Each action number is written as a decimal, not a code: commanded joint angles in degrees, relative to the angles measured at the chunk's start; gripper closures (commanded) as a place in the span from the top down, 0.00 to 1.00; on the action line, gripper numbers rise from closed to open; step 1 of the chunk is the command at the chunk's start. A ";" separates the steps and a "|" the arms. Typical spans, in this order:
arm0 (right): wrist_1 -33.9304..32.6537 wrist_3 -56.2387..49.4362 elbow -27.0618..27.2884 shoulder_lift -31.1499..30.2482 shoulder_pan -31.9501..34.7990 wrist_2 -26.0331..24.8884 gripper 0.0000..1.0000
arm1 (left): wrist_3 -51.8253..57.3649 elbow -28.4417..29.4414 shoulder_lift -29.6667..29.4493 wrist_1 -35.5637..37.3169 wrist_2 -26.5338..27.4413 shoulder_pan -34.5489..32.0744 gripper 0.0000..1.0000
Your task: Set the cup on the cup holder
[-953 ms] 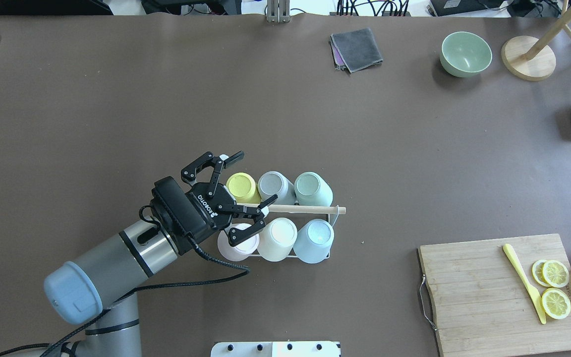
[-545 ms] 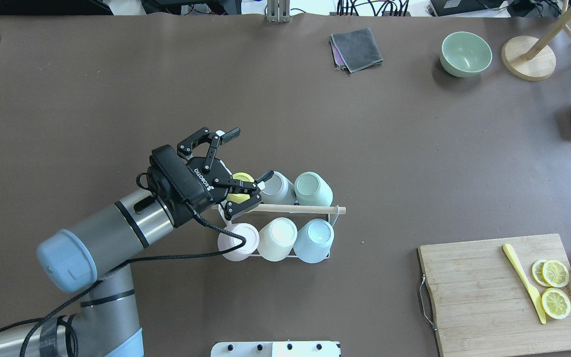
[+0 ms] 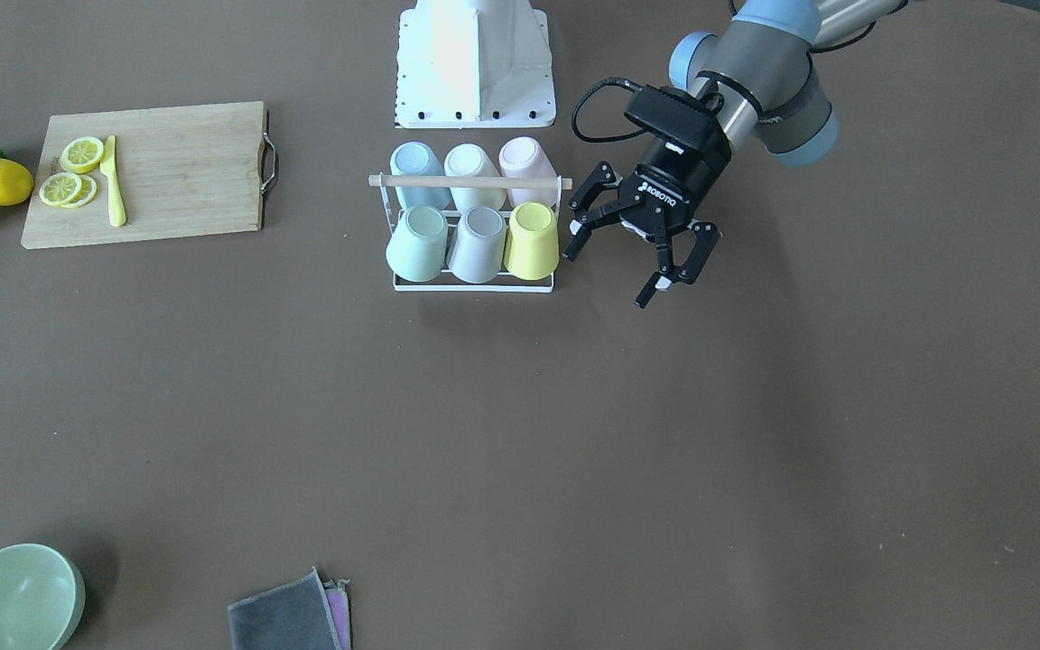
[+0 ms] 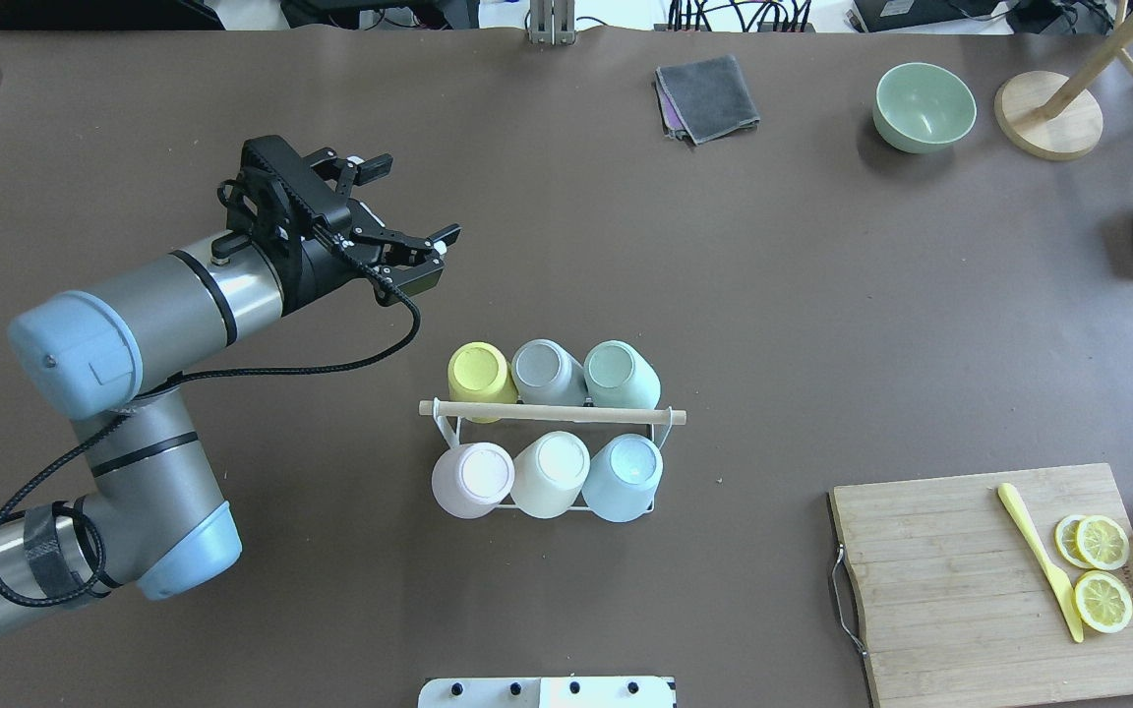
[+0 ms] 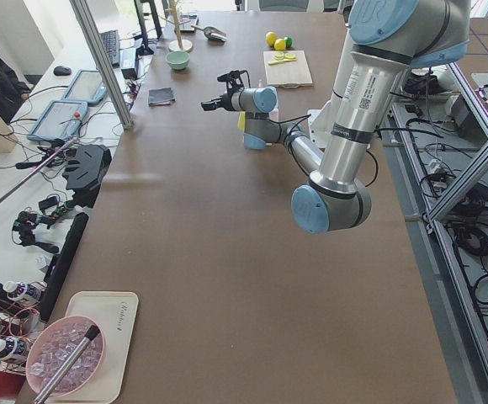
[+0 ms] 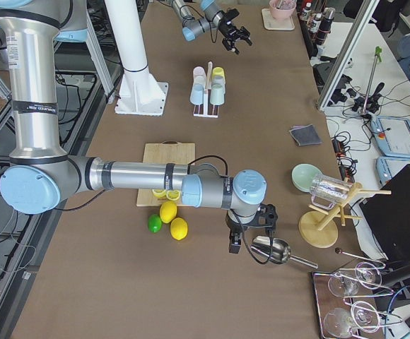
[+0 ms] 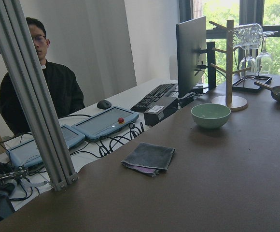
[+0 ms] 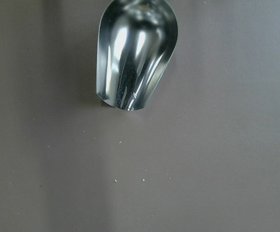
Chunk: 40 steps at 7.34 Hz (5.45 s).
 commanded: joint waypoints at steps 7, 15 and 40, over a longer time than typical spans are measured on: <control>0.10 0.12 -0.07 0.14 -0.61 -1.01 1.00 | 0.74 -1.59 3.48 48.08 -29.65 -19.64 0.98; 0.10 0.39 -0.07 0.84 -2.72 -2.51 1.00 | 8.25 7.64 11.10 59.40 -45.12 -37.64 0.98; 0.10 0.04 0.11 0.14 -2.64 -2.25 1.00 | 23.77 -2.21 29.15 68.36 -48.91 -54.99 0.98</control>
